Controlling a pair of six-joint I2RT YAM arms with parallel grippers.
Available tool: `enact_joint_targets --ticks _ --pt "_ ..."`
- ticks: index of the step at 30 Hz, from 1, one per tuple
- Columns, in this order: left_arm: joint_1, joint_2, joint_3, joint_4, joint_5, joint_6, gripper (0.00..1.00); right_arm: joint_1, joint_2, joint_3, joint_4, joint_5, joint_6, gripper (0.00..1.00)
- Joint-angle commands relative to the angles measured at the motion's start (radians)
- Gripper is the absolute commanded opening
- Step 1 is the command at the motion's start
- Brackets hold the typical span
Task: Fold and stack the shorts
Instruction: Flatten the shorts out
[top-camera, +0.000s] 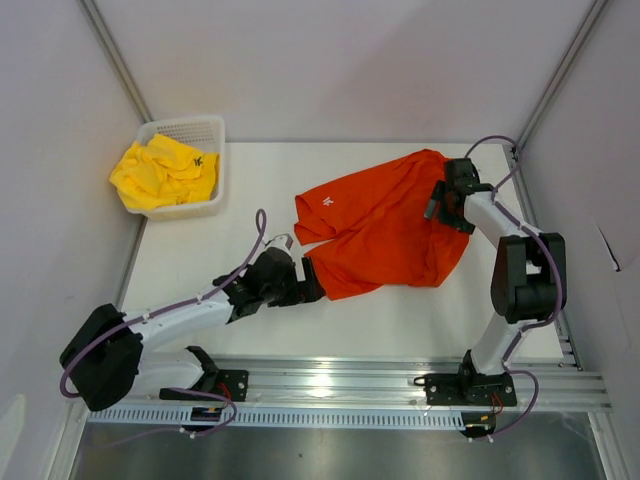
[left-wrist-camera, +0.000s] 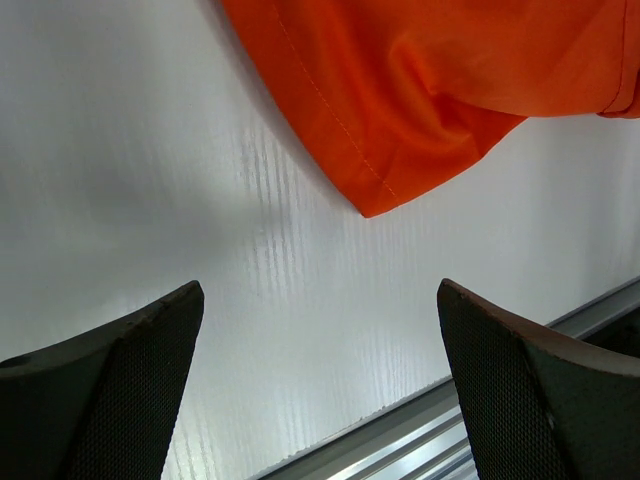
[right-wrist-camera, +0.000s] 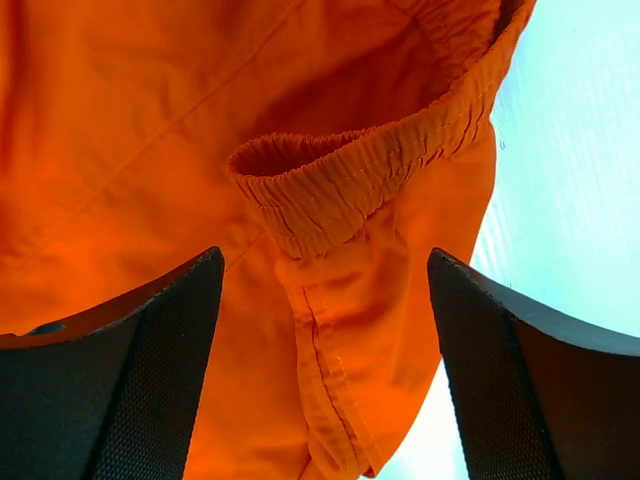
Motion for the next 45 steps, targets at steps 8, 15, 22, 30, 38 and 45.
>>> enact_joint_targets --ticks 8,15,22,30,38,45 --pt "-0.02 0.044 -0.024 0.219 0.036 -0.018 0.99 0.107 0.117 0.128 -0.069 0.327 -0.028 0.73" --pt "-0.023 0.082 -0.039 0.25 0.036 -0.021 0.98 0.168 0.229 0.226 -0.13 0.504 -0.037 0.67" --pt "-0.022 0.116 -0.055 0.299 0.036 -0.028 0.96 0.181 0.276 0.259 -0.153 0.576 -0.054 0.45" --pt "-0.022 0.147 -0.082 0.366 0.075 -0.038 0.92 0.142 0.088 0.128 -0.04 0.408 -0.027 0.0" --pt "-0.023 0.134 -0.125 0.464 0.061 -0.029 0.83 -0.158 -0.237 -0.186 0.156 -0.135 0.088 0.0" --pt "-0.023 0.211 -0.13 0.584 0.072 -0.017 0.75 -0.32 -0.265 -0.303 0.244 -0.375 0.121 0.0"
